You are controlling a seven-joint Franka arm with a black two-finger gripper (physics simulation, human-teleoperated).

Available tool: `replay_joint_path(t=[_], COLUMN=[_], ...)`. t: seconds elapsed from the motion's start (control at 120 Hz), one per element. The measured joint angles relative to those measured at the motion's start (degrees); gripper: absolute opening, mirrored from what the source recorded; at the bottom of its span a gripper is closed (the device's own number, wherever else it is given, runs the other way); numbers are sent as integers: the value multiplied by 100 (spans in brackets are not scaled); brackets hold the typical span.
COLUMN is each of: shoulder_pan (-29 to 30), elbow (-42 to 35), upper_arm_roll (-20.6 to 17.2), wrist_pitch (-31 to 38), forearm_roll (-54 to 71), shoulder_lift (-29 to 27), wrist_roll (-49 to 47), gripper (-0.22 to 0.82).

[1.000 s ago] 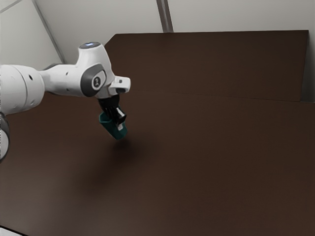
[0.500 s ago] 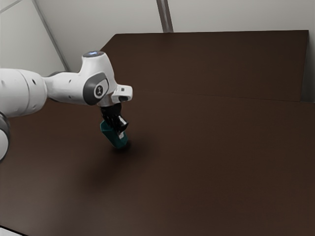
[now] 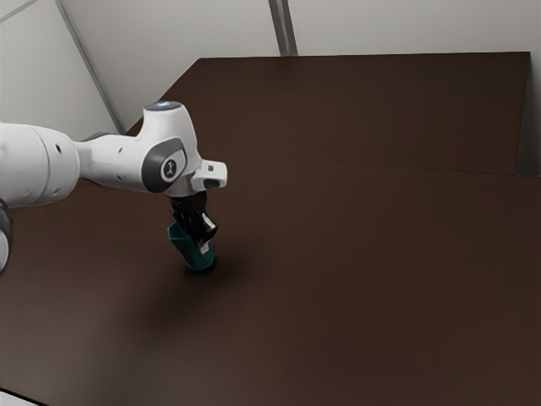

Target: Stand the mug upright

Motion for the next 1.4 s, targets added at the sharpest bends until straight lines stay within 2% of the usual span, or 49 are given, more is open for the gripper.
replay_joint_path(t=[0.417, 0.95, 1.4], shoulder_pan=[1, 1, 1], elbow=[-43, -31, 7], upper_arm_roll=[3, -3, -3], wrist_pitch=[59, 62, -36], forearm_roll=[31, 40, 146], shoulder_lift=[90, 73, -213], wrist_roll=[-109, -119, -124], gripper=[-17, 19, 32])
